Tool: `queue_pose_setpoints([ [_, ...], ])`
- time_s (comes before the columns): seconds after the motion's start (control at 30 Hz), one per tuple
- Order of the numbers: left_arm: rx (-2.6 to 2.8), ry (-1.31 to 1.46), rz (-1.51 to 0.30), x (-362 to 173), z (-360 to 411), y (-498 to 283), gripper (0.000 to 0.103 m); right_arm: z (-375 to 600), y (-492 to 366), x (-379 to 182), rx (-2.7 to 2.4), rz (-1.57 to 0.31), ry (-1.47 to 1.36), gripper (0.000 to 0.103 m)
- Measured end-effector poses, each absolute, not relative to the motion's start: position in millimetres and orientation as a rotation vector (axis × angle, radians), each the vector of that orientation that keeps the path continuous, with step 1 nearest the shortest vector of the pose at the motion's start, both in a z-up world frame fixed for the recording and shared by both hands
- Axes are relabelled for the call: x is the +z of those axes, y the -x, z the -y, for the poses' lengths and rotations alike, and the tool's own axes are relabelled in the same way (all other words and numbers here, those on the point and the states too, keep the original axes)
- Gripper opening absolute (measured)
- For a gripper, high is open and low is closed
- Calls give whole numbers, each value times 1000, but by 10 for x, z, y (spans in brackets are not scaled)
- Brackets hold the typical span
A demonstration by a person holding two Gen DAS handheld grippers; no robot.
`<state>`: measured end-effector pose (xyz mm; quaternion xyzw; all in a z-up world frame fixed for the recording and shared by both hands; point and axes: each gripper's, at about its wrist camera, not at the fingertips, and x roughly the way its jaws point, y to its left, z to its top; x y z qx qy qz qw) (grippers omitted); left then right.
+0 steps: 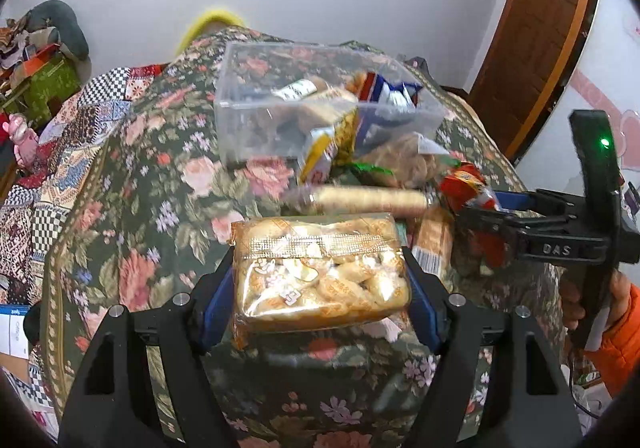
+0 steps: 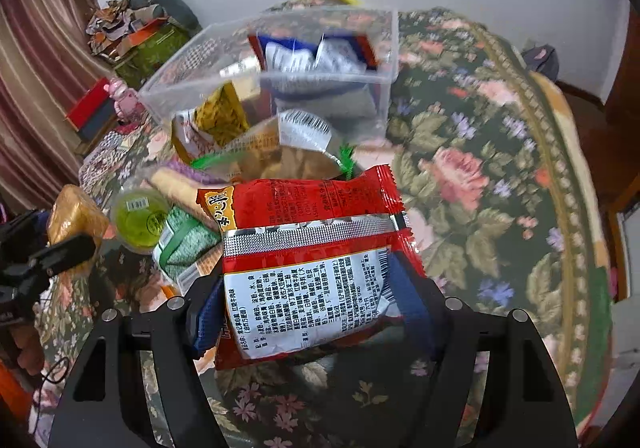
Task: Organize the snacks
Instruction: 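Carry the peanut bag and red snack bag into the clear box and release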
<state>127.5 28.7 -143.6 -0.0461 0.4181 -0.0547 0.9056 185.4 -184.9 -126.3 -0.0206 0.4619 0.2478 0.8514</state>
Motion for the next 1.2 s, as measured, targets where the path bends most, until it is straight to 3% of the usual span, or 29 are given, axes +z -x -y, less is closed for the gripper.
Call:
queue_pose_setpoints([
  [0.77,-72,101,-733,-880,-447,-2061,74,1599,-2288,-490,491,-744,54,72],
  [1.2,-54,90,-774,-1114,-458,-2719,74,1287,-2892,-567,467,-769,13,72],
])
